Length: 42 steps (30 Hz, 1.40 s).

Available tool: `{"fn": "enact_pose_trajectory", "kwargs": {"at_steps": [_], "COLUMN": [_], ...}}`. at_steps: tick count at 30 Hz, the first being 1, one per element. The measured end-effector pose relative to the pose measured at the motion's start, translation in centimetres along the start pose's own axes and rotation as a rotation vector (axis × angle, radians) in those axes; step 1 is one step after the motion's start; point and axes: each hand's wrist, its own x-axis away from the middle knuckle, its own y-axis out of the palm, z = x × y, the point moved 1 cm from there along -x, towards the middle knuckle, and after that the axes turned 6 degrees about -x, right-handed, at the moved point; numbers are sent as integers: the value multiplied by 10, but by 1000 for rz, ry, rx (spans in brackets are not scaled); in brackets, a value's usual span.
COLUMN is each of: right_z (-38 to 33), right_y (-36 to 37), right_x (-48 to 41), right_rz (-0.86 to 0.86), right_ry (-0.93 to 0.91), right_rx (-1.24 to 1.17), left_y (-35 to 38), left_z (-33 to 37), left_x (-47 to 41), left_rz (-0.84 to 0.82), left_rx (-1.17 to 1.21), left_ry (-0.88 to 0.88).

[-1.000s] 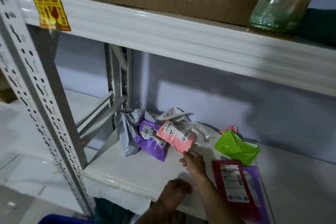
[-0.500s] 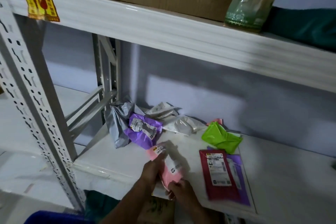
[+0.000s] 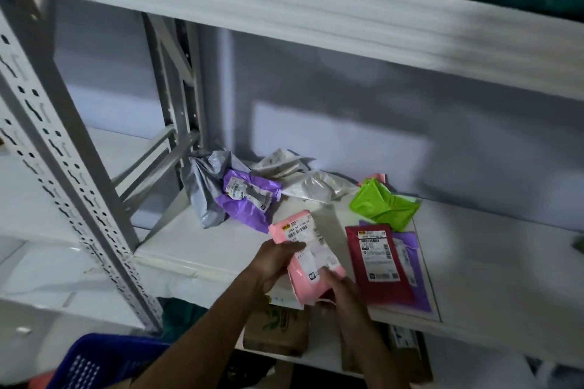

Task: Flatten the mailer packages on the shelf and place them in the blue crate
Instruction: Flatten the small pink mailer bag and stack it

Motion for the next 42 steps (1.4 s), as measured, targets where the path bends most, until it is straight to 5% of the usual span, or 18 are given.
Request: {"fn": "enact_pose_trajectory", "kwargs": {"at_steps": [6, 8, 11, 16, 19, 23, 29, 42], "right_z": [3, 9, 16, 20, 21, 13, 11, 45], "right_y": [-1, -1, -2, -1, -10, -23, -9, -9], "right_x": [9, 8, 4, -5, -6, -25, -73, -107], "right_rz": [-36, -37, 2, -4, 66, 251, 40, -11], "right_ry": [-78, -76, -62, -38, -105, -432, -837, -850], "right_rx": [47, 62, 31, 132, 359, 768, 1083, 1338], "left_y": [-1, 3, 9, 16, 13, 2, -3, 1], "left_z": [-5, -5, -19, -54, -64, -68, -69, -79], "left_x": [-12, -15, -21, -31, -32, -41, -53, -49], "left_rz": [116, 196, 138, 149, 67, 13, -74, 17], "left_rx": [-46, -353, -1264, -1611, -1588, -1664, -1696, -1674], "left_ry": [24, 103, 264, 630, 595, 679, 778, 827]}}
